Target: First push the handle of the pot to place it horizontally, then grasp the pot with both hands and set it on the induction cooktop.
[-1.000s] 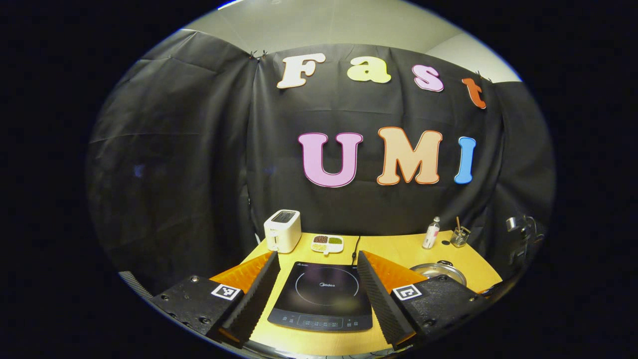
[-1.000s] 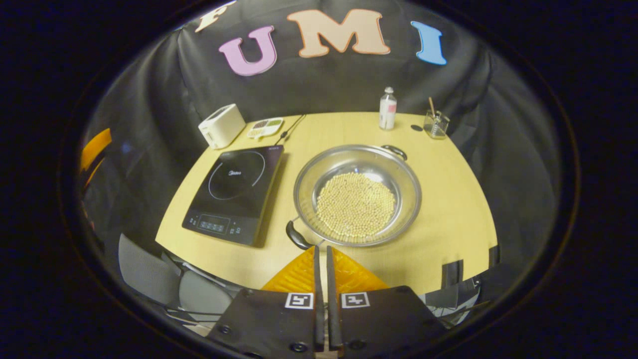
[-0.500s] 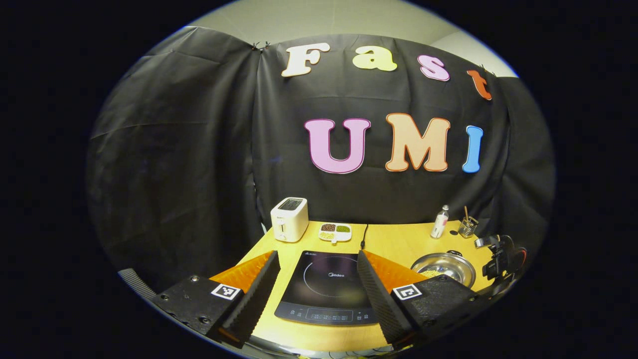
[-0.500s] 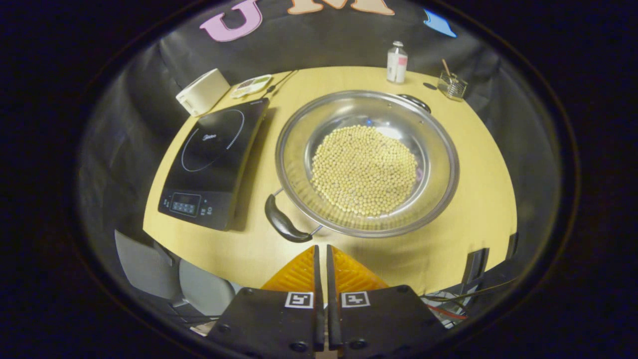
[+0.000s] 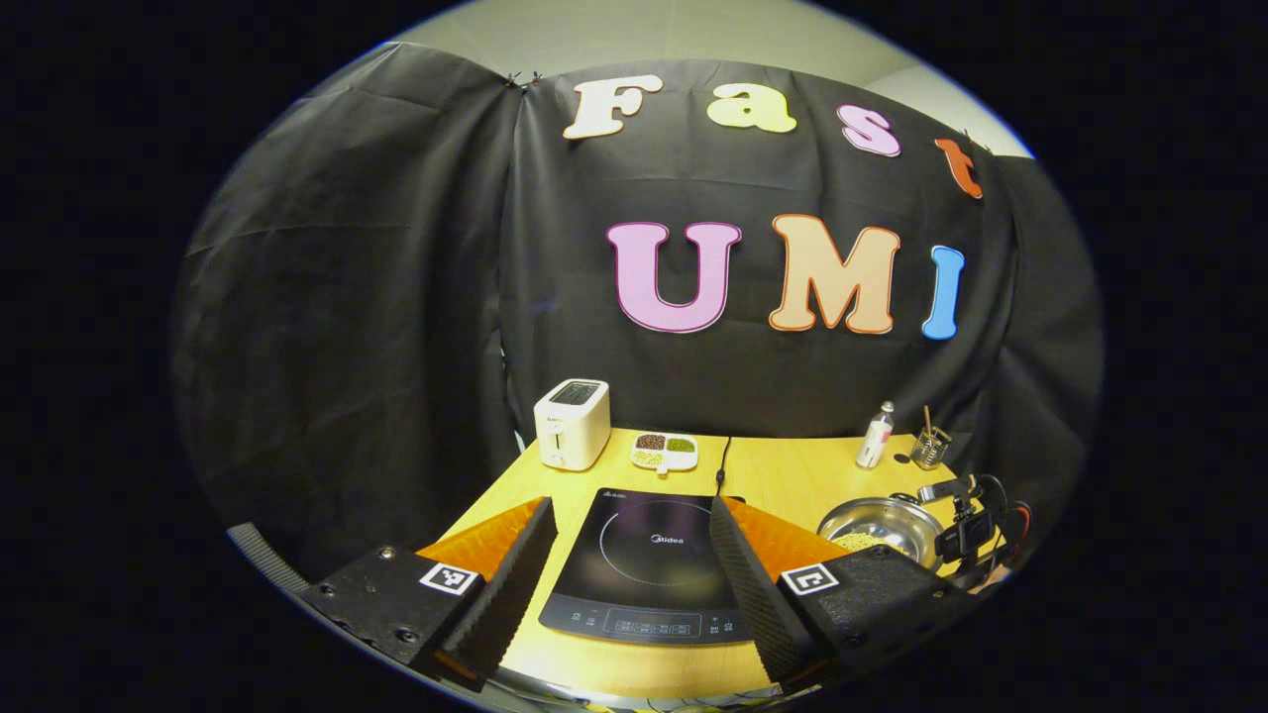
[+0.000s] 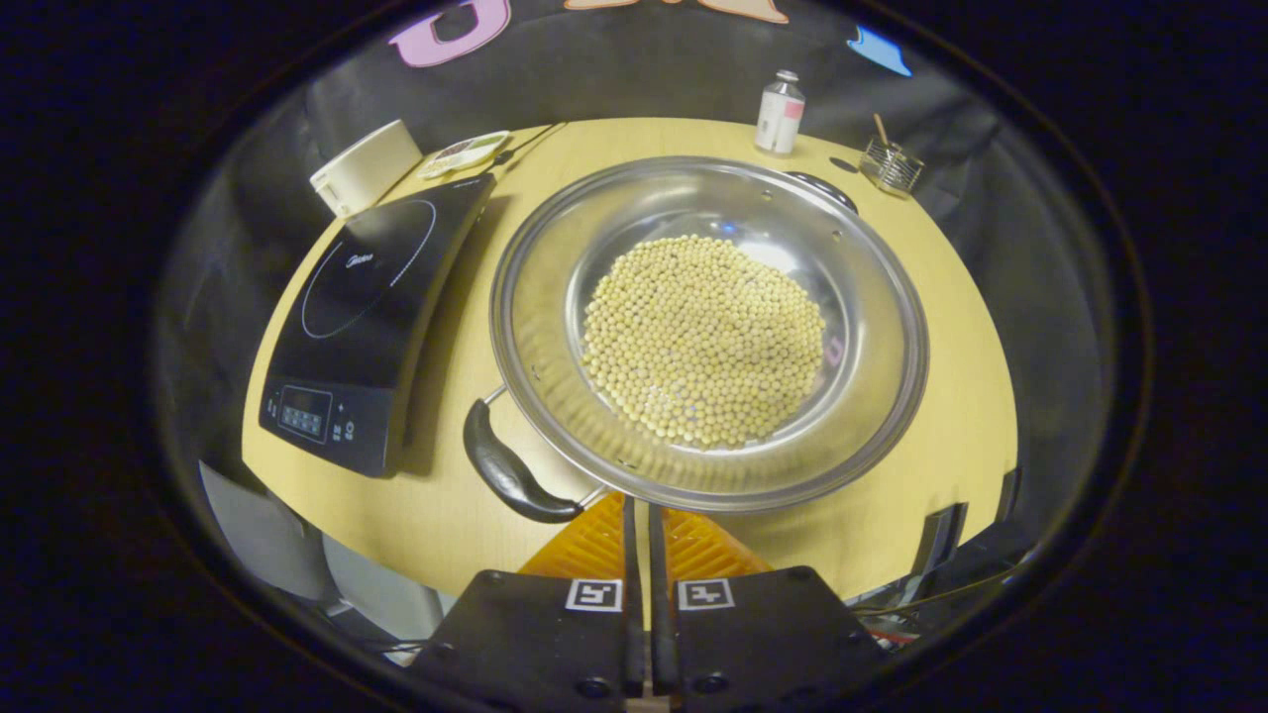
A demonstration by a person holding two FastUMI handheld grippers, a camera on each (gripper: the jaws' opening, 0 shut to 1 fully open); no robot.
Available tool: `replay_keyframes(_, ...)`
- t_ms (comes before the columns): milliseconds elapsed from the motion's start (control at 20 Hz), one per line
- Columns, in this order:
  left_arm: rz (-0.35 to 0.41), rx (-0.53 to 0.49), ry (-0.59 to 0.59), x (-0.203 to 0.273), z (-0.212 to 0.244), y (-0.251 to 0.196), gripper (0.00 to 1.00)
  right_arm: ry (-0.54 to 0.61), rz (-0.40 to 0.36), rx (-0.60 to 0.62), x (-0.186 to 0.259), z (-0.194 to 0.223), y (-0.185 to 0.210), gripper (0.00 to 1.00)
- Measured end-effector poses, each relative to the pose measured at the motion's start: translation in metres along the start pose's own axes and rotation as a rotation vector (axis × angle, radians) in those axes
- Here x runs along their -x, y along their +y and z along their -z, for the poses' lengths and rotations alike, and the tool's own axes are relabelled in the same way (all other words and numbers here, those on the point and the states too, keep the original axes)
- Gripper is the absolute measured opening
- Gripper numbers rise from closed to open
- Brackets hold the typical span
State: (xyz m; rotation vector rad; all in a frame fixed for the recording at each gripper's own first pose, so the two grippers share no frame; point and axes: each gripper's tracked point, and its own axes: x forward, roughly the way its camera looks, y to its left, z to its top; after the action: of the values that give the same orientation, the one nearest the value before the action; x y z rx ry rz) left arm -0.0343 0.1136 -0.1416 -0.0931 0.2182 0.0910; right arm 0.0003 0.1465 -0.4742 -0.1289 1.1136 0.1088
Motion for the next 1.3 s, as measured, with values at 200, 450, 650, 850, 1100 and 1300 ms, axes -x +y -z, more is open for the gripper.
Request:
replay_keyframes(200,-0.003,0.029,0.01,-0.003,0.008,0.005,0.92,-0.026,-0.038,-0.07,-0.003,-0.005,0.021,0.05)
replay_keyframes(450,-0.014,0.036,0.026,-0.003,0.016,0.013,0.92,-0.073,-0.083,-0.151,-0.013,-0.021,0.055,0.06)
replay_keyframes(650,-0.03,0.028,0.026,-0.001,0.018,0.02,0.92,-0.117,-0.094,-0.247,-0.02,-0.039,0.075,0.0)
replay_keyframes(850,-0.03,0.034,0.035,0.003,0.021,0.019,0.95,-0.142,-0.091,-0.308,-0.028,-0.052,0.087,0.03)
replay_keyframes(1100,-0.024,0.012,0.048,0.005,0.024,0.018,0.92,-0.171,-0.092,-0.35,-0.036,-0.07,0.099,0.03)
replay_keyframes(1300,-0.02,0.009,0.052,0.006,0.022,0.015,0.96,-0.18,-0.096,-0.358,-0.042,-0.082,0.107,0.0)
